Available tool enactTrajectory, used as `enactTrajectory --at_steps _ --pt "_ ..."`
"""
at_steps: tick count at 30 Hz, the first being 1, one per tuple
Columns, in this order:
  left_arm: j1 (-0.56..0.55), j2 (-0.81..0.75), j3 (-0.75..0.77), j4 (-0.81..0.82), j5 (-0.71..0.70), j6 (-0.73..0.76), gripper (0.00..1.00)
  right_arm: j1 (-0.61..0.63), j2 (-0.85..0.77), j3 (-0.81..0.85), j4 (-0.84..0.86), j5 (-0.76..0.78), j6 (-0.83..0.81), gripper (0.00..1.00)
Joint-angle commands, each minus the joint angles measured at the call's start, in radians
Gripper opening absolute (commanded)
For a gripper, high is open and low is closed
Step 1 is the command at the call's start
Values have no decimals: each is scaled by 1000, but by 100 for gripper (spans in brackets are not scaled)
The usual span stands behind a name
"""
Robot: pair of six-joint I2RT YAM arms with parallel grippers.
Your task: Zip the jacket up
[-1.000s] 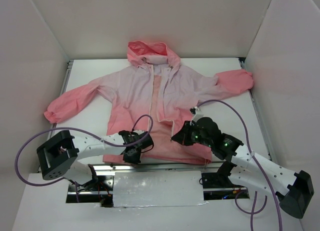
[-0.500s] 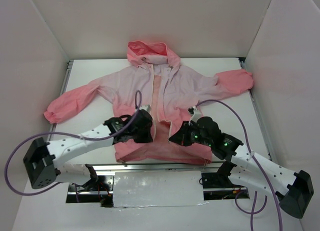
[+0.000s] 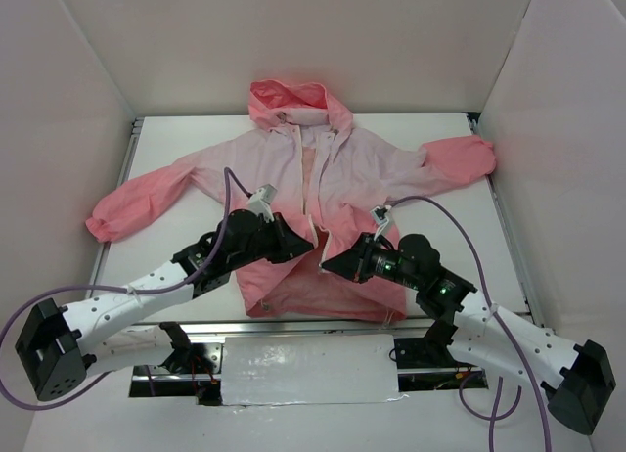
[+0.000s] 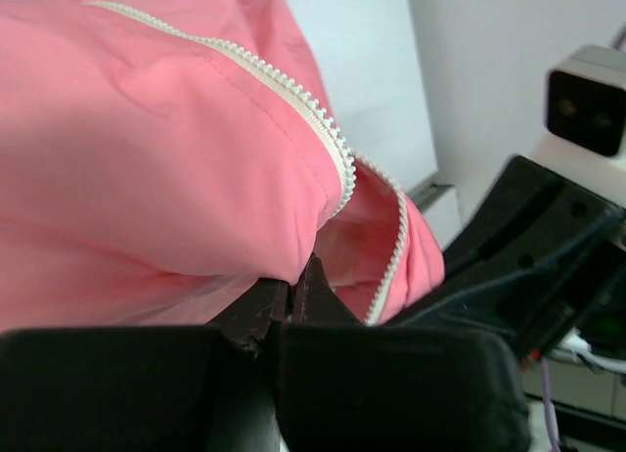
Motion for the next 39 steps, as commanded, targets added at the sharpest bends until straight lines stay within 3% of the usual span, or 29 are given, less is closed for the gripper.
enactTrajectory --at_steps 1,6,10,22,28,39 --pt "0 -58 -49 224 93 -67 0 -3 -36 -48 193 -28 27 0" --pt "0 -110 -132 336 174 -157 0 -5 -75 -104 280 -27 -2 0" --pt "0 -140 -143 310 216 -171 0 -17 -90 -117 311 -69 -42 0" --pt "34 -277 -317 439 334 -196 0 -149 -52 -139 432 -379 -6 0" --pt "39 -269 -357 561 380 -219 0 -157 25 -153 541 -470 46 0" --pt "45 -213 -385 716 403 -260 0 -155 42 -171 588 -490 66 0"
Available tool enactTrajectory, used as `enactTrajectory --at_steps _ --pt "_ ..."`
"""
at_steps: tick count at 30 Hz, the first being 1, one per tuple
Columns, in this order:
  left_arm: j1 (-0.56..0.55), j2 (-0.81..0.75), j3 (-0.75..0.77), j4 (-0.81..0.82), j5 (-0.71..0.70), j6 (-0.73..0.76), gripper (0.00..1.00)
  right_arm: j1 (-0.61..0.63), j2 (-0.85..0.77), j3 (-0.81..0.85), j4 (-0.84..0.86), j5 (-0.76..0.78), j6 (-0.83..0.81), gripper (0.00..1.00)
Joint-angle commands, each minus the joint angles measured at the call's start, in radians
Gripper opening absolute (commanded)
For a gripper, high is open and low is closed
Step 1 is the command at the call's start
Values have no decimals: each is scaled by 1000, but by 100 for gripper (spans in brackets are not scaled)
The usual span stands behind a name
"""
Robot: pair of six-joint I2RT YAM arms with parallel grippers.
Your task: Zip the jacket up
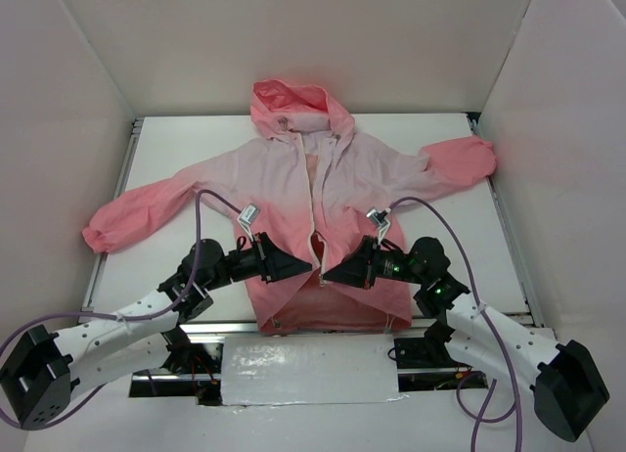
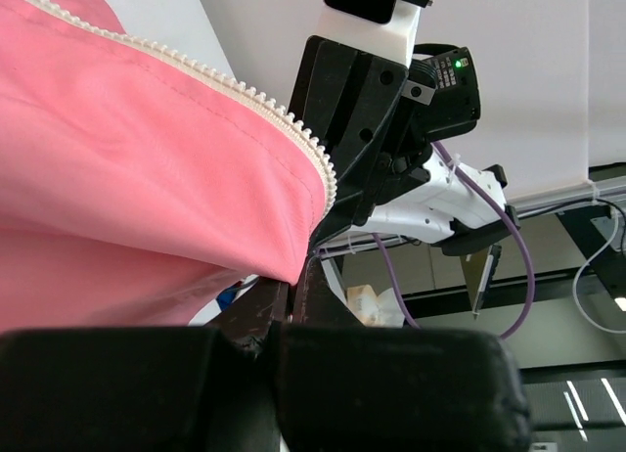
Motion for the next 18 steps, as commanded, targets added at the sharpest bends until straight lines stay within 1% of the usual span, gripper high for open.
enactTrajectory --at_steps 1,7,13,18 --pt "4 21 -3 150 44 -27 0 -3 0 -8 127 -36 17 0" --pt "6 32 -2 135 54 -17 0 -6 -24 -9 109 -22 6 0" --pt "9 32 -5 154 64 -23 0 -28 -29 -16 100 -30 0 0" --pt "9 26 -9 135 67 -15 0 -51 -18 -2 110 -59 0 0"
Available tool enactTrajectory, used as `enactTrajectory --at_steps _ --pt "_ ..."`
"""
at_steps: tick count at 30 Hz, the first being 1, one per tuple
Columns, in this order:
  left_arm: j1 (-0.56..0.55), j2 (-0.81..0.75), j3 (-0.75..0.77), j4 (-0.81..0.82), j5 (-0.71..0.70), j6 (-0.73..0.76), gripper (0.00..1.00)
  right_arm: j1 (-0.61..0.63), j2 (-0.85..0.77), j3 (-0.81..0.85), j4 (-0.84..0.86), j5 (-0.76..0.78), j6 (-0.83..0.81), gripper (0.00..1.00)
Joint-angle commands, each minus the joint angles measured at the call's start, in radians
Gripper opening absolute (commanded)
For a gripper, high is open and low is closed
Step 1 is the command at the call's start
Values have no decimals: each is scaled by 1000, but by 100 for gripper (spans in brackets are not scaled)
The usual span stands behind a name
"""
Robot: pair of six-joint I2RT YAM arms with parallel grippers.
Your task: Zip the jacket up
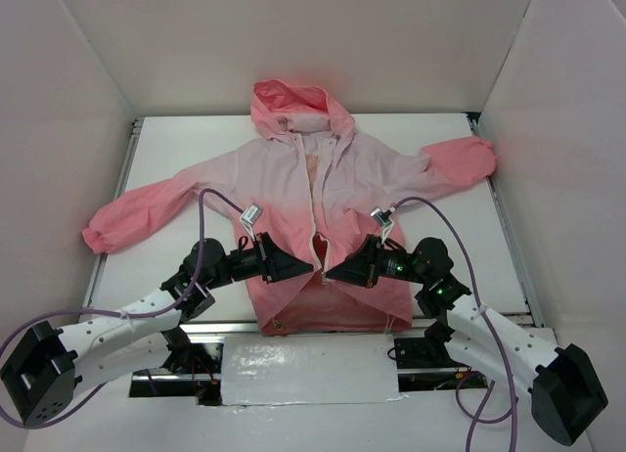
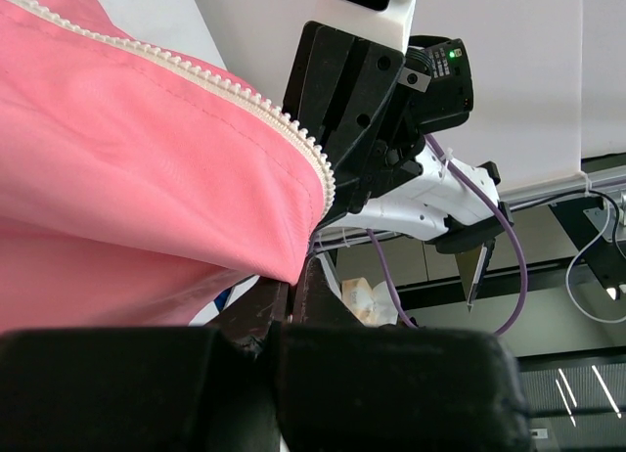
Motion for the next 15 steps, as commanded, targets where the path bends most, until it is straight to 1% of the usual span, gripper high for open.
enactTrajectory --at_steps 1,15 --pt "3 -11 -4 81 33 3 0 -10 -2 19 77 -40 -10 0" --pt "4 0 23 22 62 42 0 -16 24 39 93 -59 -10 0"
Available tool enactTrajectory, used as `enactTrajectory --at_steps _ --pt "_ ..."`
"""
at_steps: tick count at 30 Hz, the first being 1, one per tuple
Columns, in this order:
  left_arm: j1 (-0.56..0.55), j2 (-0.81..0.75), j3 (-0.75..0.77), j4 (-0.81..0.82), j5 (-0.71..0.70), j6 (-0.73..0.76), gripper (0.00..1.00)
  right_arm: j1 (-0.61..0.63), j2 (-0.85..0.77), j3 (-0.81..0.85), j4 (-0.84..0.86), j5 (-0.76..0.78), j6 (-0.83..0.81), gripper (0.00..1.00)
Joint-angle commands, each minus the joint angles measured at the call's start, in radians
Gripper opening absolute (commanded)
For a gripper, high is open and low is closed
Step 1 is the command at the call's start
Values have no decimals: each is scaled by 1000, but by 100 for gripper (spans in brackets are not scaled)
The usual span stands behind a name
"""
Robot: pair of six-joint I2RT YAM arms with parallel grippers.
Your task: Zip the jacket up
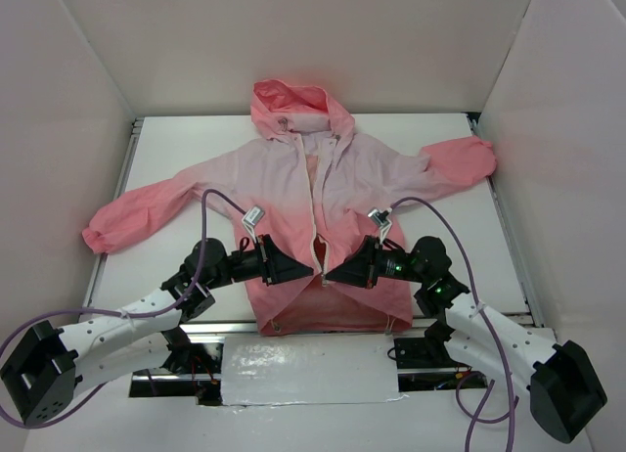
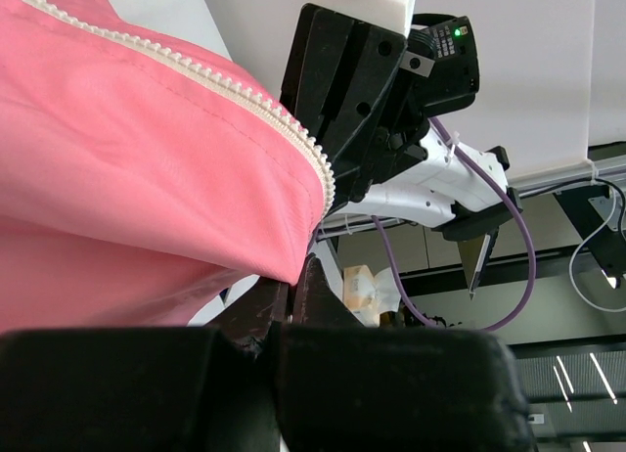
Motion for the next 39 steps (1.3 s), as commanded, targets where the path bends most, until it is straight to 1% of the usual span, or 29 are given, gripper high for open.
enactTrajectory --at_steps 1,24,39 --pt "3 -6 24 35 32 37 0 -11 -1 37 89 -25 -9 0" --pt "6 23 12 75 64 25 0 -34 33 45 158 -53 27 0" --pt "20 23 -16 123 56 -10 0 -52 76 46 233 -128 60 0"
